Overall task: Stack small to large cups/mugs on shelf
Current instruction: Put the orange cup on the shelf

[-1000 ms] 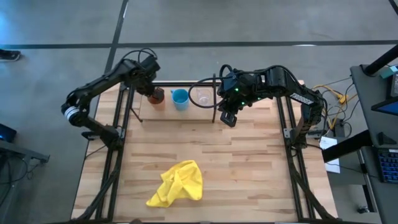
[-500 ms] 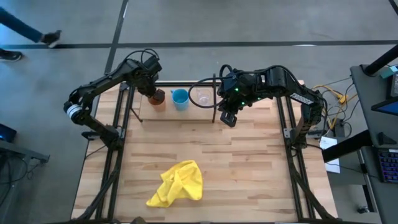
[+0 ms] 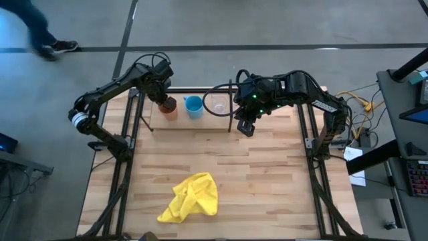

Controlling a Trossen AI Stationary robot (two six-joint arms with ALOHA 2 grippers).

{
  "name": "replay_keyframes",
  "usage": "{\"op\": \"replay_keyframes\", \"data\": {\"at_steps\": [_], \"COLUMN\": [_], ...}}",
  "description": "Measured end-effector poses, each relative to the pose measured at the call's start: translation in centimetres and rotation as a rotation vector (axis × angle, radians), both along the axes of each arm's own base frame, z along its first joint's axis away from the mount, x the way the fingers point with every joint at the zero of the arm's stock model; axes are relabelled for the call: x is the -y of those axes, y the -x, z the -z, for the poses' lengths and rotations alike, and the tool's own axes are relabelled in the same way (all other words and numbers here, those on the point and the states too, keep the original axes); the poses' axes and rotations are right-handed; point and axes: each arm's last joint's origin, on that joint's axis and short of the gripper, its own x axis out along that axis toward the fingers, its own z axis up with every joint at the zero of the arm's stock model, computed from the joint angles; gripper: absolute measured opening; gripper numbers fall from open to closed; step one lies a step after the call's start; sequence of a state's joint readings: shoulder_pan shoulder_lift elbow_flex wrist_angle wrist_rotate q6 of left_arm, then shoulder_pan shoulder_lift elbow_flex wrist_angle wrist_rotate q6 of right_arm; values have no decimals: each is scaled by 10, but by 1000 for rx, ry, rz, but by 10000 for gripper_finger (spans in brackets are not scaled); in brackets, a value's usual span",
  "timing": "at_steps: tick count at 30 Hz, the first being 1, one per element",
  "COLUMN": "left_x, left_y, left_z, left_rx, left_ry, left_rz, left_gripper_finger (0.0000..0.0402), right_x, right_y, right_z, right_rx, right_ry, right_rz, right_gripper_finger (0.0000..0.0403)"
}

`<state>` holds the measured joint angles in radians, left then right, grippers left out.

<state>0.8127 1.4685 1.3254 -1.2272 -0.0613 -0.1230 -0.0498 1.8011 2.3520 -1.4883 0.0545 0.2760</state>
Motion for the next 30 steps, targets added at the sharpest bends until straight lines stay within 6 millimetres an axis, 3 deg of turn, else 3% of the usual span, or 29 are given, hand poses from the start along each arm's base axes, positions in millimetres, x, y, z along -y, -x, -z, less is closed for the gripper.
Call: {"op": "replay_keyframes", "data": {"at_steps": [30], "left_x": [-4], "left_y": [-4], "left_z": [1], "left_rx": [26], "left_ry": [-41], "left_rz": [34], "left_gripper_finger": [2], "right_x": [0], "right_y": [0], "right_z": [0], "right_rx": [1], "right_ry": [-2], "right_rz": [3], "right_gripper_finger": [59]}}
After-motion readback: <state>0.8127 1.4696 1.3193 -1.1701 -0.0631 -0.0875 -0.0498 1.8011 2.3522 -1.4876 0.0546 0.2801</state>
